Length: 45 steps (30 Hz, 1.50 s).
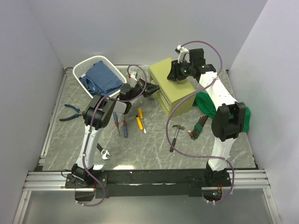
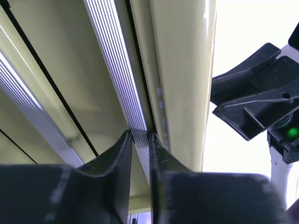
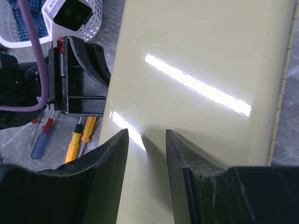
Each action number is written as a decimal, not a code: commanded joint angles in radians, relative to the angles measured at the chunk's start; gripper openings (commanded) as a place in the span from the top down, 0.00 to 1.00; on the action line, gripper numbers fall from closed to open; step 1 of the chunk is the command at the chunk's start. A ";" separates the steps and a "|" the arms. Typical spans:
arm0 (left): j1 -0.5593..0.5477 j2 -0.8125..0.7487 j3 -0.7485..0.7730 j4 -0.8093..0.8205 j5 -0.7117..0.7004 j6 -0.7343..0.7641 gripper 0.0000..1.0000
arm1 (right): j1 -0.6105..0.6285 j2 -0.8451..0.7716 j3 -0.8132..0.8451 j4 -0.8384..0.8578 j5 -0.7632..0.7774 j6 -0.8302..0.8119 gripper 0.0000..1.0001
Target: Sort the tools into containers
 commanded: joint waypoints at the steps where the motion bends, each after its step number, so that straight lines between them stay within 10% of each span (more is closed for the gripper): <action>1: -0.045 -0.010 0.011 0.092 -0.015 0.032 0.93 | 0.004 0.081 -0.075 -0.209 0.105 -0.014 0.53; 11: 0.087 -0.203 -0.237 0.109 0.084 0.084 0.99 | -0.016 0.113 -0.040 -0.201 0.106 -0.018 0.53; 32: 0.239 -0.461 -0.413 -0.394 0.135 0.364 0.95 | -0.042 0.163 0.014 -0.175 0.071 -0.027 0.53; 37: 0.245 -0.493 -0.375 -0.590 0.109 0.458 0.55 | -0.046 0.173 0.034 -0.172 0.066 -0.027 0.54; 45: 0.269 -0.717 -0.205 -1.395 -0.145 0.832 0.50 | -0.056 0.150 0.037 -0.161 0.057 -0.023 0.53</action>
